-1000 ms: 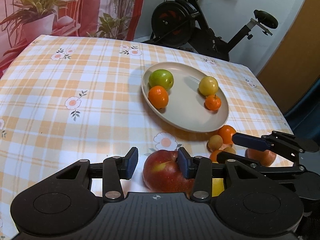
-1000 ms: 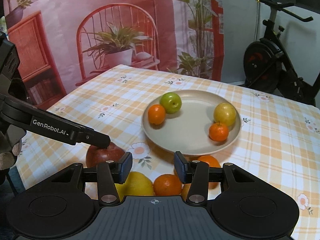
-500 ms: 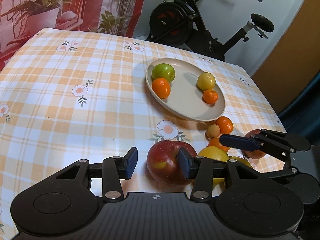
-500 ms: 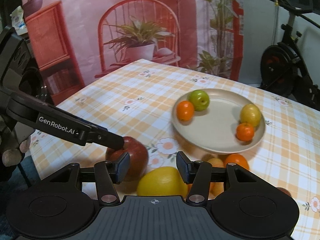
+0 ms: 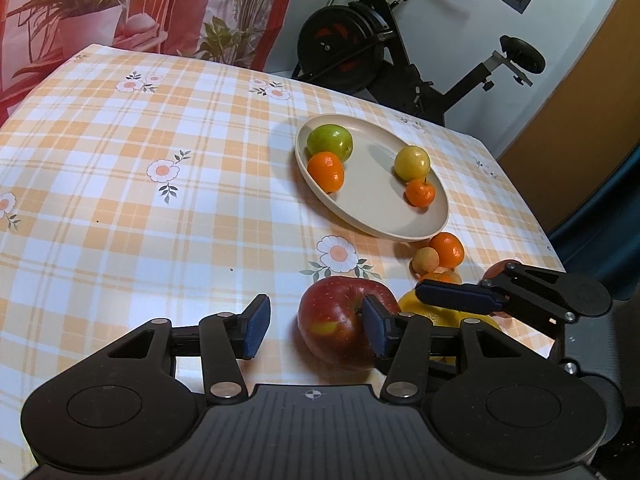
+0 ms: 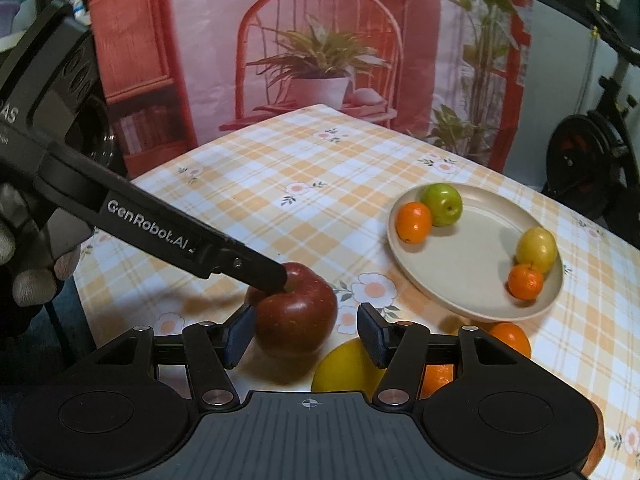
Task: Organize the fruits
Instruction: 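Close the left tool on the red apple while the right tool clamps it too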
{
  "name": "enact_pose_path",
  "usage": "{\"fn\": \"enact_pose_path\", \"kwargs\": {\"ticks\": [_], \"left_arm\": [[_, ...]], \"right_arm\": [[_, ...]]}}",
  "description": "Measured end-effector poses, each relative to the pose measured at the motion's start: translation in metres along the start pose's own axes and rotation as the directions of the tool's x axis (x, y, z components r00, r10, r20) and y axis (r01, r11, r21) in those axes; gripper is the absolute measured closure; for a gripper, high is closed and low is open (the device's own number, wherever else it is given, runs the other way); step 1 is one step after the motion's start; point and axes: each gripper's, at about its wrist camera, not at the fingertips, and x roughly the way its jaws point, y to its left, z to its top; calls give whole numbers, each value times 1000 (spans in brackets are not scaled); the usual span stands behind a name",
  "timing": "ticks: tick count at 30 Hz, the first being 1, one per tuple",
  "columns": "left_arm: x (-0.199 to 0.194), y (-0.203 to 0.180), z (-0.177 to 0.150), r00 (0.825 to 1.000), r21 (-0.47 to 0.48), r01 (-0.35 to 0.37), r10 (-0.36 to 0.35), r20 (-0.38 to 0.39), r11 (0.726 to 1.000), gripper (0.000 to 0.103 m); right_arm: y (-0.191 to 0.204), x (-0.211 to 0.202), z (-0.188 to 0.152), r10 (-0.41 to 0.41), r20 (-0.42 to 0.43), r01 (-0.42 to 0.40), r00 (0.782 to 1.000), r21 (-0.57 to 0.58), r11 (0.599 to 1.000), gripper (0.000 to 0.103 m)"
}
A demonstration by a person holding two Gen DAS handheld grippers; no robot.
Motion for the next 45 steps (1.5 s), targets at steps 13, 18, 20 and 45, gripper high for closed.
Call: {"fn": "enact_pose_path", "kwargs": {"ticks": [13, 18, 20, 45], "left_arm": [[0, 7, -2, 1000, -23, 18, -18, 11, 1000, 46], [-1, 10, -2, 1000, -35, 26, -25, 14, 999, 46], [0, 11, -2, 1000, -42, 29, -28, 14, 999, 46], [8, 21, -11, 992, -153, 125, -118, 52, 980, 49]], "right_arm": [[13, 23, 4, 14, -60, -19, 998, -81, 997, 49], [13, 27, 1, 16, -62, -20, 998, -66, 998, 48], [12, 26, 0, 16, -55, -19, 998, -63, 998, 48], [15, 22, -10, -6, 1, 6, 1000, -46, 999, 49]]}}
